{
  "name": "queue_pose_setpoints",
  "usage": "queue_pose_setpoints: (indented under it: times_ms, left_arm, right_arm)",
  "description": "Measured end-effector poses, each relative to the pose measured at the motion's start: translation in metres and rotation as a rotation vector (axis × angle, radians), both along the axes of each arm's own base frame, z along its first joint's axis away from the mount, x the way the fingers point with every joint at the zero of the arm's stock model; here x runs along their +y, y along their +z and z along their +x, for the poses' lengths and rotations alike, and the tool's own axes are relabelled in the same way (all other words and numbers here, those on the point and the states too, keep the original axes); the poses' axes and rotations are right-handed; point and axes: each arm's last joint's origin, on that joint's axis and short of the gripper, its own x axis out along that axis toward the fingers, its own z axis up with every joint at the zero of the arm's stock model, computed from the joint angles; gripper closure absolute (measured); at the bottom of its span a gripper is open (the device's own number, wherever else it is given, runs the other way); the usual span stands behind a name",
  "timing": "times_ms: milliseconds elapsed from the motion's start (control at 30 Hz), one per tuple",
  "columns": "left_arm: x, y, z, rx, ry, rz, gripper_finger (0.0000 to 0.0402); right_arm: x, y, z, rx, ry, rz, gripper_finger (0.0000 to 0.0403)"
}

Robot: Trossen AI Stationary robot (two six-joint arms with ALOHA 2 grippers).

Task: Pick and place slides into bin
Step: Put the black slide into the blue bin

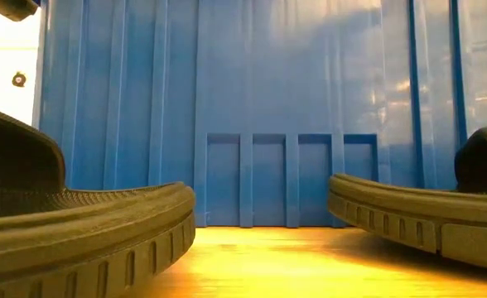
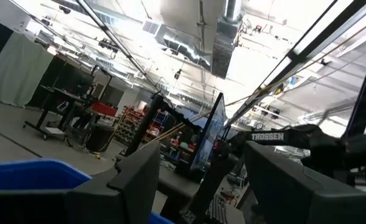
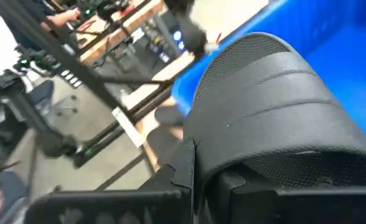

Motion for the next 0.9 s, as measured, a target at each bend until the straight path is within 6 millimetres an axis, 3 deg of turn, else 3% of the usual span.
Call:
queue_pose_setpoints:
  times_ms: [233, 567, 900]
  left_arm:
    - [0.000, 0.000, 0.000, -0.002, 0.000, 0.000, 0.0185]
    - [0.000, 0.001, -0.001, 0.006, 0.017, 0.031, 0.0185]
    - [0.000, 0.001, -0.001, 0.021, 0.038, 0.069, 0.0185]
  right_arm:
    - [-0.046, 0.029, 0.015, 0.042, 0.061, -0.108, 0.0392]
    - [-0.112, 0.043, 0.025, 0.105, 0.087, -0.133, 0.0392]
    - [-0.169, 0.057, 0.041, 0.055, 0.144, -0.130, 0.0392]
